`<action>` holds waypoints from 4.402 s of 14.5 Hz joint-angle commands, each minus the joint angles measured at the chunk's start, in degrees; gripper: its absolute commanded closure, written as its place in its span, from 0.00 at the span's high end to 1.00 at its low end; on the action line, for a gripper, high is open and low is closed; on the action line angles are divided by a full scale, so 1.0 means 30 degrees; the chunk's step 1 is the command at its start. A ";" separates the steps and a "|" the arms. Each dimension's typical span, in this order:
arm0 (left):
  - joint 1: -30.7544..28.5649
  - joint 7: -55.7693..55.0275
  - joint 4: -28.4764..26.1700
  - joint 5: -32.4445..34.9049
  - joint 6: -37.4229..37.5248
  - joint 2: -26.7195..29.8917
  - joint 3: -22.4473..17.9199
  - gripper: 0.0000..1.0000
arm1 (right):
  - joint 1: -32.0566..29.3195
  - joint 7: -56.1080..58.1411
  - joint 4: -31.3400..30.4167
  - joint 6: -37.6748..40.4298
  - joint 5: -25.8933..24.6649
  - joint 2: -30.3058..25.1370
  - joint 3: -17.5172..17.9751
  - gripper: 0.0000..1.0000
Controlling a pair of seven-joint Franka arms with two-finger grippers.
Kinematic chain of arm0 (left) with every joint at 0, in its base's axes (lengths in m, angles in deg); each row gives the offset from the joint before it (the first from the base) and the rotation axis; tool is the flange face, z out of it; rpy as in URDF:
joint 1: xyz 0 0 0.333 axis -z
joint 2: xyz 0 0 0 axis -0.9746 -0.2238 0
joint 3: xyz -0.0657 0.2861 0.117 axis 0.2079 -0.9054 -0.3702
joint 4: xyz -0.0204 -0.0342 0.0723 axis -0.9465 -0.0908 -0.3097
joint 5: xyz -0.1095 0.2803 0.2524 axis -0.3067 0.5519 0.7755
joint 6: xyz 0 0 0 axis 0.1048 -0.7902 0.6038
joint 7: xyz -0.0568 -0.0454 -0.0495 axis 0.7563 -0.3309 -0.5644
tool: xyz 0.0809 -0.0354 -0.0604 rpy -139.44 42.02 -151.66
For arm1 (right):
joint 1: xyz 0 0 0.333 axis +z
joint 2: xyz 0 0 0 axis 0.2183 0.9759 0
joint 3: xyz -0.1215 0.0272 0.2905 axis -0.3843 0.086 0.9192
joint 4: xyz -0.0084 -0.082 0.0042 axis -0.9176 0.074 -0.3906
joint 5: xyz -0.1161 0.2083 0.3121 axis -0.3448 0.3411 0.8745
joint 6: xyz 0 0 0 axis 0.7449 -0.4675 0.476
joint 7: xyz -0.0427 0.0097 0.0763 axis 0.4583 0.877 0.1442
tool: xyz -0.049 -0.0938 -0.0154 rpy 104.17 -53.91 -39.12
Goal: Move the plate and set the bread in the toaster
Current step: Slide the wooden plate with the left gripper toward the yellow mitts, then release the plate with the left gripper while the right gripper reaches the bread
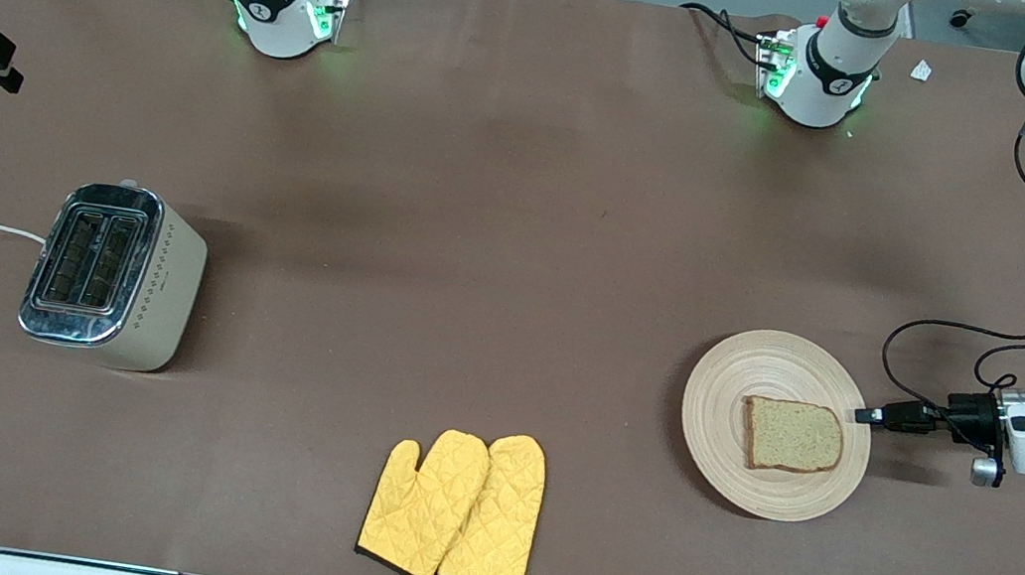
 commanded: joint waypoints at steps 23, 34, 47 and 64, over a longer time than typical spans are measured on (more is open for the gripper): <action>0.5126 -0.4877 -0.0348 -0.1484 -0.7053 0.0337 0.7432 0.00 | -0.0419 0.0092 -0.0129 0.0085 0.0127 -0.0071 0.0221 1.00; 0.7444 -0.4555 -0.4246 -0.5150 -1.4586 0.0278 1.0652 0.00 | -0.0654 0.0065 0.0076 0.0789 0.0098 0.0251 0.0338 1.00; 0.8148 -0.4787 -0.5802 -0.7261 -1.9221 0.0832 1.1771 1.00 | 0.3677 -0.6642 -0.0479 -0.5238 0.2530 0.4787 0.0396 1.00; 0.0124 -0.9407 -0.2760 0.4939 -1.4251 0.3529 0.9545 1.00 | 1.0830 -1.1802 -0.1154 -1.8518 0.2940 1.5104 0.0338 0.64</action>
